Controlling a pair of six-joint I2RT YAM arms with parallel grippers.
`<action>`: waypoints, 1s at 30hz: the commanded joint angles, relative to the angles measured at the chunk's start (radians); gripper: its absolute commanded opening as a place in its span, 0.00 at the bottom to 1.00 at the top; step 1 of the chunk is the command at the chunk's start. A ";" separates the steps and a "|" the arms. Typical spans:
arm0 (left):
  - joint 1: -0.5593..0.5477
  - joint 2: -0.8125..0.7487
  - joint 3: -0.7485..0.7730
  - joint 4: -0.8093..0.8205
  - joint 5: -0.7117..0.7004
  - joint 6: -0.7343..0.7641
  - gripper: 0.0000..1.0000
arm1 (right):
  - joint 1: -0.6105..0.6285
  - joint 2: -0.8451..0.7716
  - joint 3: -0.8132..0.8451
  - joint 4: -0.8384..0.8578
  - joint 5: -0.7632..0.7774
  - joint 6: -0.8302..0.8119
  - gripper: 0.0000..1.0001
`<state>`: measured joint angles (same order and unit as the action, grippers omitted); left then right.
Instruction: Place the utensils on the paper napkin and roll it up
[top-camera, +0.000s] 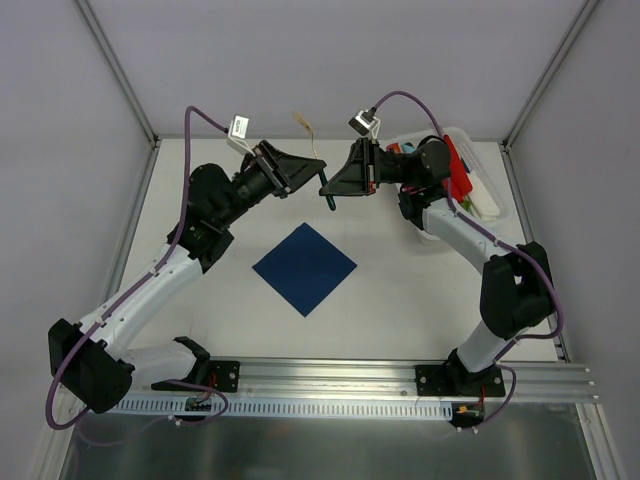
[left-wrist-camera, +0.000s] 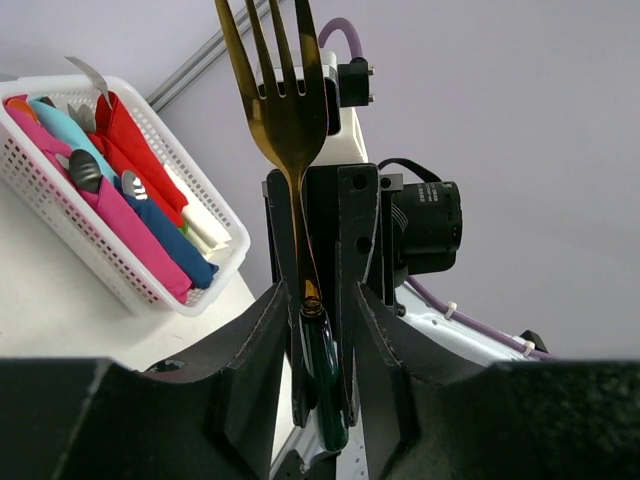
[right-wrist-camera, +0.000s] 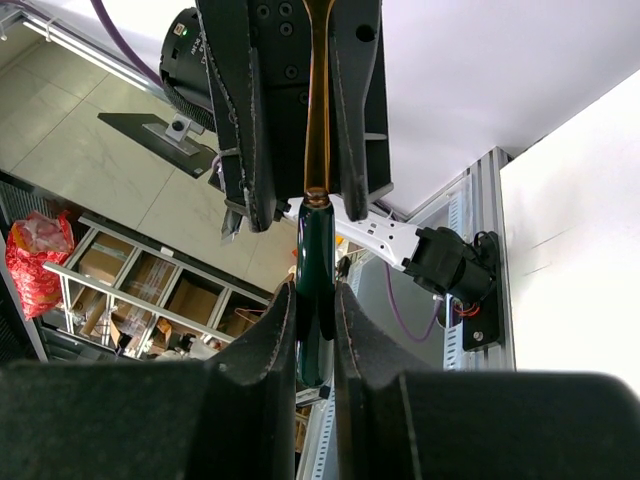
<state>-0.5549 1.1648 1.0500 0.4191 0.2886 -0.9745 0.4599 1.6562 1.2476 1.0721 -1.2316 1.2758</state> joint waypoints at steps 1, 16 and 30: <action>0.004 -0.033 -0.001 0.027 0.029 -0.003 0.30 | -0.003 -0.003 0.047 0.077 -0.002 0.008 0.00; 0.004 -0.033 -0.004 -0.017 0.012 0.002 0.00 | -0.009 0.007 0.044 0.049 -0.008 0.005 0.21; 0.000 0.064 0.183 -0.719 -0.155 0.155 0.00 | -0.314 -0.145 -0.070 -0.929 0.072 -0.740 0.99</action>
<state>-0.5552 1.1950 1.1831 -0.0711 0.2039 -0.8707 0.2001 1.6104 1.1477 0.6270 -1.2140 0.9356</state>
